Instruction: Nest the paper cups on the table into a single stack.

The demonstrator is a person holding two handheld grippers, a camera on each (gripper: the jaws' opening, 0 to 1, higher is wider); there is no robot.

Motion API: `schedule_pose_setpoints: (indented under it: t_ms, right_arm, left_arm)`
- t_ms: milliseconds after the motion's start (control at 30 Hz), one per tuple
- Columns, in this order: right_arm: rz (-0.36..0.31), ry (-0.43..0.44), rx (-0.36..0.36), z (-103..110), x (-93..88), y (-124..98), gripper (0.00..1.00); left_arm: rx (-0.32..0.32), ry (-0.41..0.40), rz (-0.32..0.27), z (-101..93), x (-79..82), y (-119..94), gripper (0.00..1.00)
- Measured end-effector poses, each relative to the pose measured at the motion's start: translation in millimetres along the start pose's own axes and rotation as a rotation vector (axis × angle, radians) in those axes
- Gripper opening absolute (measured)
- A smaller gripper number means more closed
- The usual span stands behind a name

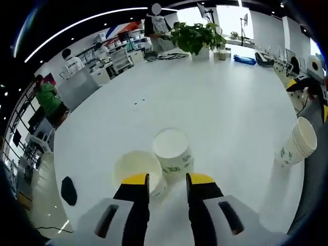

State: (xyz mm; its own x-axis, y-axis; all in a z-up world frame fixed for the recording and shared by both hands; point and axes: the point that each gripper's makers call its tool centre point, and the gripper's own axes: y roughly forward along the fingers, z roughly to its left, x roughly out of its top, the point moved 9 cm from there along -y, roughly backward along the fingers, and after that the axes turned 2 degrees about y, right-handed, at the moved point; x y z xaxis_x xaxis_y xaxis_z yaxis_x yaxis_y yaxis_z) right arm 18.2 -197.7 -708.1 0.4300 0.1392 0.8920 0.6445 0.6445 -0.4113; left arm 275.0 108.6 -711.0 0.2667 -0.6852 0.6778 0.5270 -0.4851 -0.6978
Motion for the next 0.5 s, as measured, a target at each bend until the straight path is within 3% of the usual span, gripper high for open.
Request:
schedule_pose_setpoints:
  t_ms: [233, 500]
  right_arm:
    - [0.000, 0.019, -0.010, -3.2, -0.6, -0.8, 0.90]
    - [-0.008, 0.042, -0.012, -5.3, -0.2, -1.1, 0.89]
  left_arm:
    - [-0.007, 0.030, 0.045, 6.7, -1.9, 11.2, 0.16]
    - [-0.016, 0.038, 0.051, 10.8, -3.2, 11.2, 0.03]
